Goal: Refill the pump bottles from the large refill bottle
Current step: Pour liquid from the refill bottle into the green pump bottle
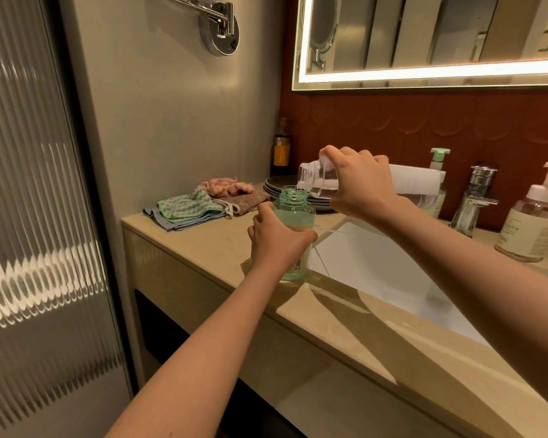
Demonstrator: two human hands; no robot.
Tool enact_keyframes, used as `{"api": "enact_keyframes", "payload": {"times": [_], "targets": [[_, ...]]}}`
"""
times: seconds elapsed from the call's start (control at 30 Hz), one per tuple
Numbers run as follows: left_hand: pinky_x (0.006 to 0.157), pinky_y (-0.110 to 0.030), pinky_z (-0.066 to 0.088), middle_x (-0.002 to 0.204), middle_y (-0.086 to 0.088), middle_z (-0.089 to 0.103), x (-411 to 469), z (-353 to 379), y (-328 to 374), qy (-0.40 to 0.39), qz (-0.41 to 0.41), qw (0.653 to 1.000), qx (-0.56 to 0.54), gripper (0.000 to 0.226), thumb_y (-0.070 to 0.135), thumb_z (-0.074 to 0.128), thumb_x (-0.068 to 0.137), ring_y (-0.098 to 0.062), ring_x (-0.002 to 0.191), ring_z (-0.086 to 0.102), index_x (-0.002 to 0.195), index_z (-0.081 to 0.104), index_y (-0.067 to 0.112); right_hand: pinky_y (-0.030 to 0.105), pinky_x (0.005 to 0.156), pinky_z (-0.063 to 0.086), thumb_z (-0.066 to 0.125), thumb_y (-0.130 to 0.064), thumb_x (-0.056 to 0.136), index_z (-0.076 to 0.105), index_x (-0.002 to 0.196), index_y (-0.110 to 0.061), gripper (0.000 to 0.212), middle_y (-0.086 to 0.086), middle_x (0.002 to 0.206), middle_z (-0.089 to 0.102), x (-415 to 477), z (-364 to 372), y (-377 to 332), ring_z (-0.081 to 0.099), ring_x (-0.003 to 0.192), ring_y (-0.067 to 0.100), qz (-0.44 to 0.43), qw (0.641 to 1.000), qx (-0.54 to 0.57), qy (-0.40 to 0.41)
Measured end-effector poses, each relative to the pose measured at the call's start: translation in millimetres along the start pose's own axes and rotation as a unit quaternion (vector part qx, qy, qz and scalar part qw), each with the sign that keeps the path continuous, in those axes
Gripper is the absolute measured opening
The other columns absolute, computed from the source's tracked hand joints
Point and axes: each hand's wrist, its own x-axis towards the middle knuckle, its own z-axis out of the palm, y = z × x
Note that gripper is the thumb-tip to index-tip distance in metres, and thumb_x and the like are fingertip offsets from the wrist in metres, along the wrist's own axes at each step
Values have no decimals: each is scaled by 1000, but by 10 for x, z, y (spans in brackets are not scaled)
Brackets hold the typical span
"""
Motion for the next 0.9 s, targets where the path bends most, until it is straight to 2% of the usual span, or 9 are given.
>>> {"api": "enact_keyframes", "payload": {"times": [0.2,0.43,0.9], "targets": [[85,-31,33,132,-8,40,-11,-5,0,0,8,1000,-9,77,30,75,71,-25,122,33,130,28,16,43,100,33,65,-13,80,35,137,-22,65,7,124,52,-7,-13,-9,46,116,30,0,1000,-4,-5],[91,-34,35,131,-8,41,-9,-3,1,2,7,1000,-7,76,30,75,70,-26,122,34,129,29,15,44,100,33,65,-12,80,34,138,-22,66,7,125,52,-10,-29,-23,46,117,30,0,1000,-10,-10],[89,-33,35,130,-8,41,-3,-1,-8,2,8,1000,-2,76,31,75,70,-26,121,34,129,28,16,44,99,33,65,-12,79,35,137,-22,66,7,123,53,-5,-28,-34,46,116,30,-1,1000,-24,-7]]}}
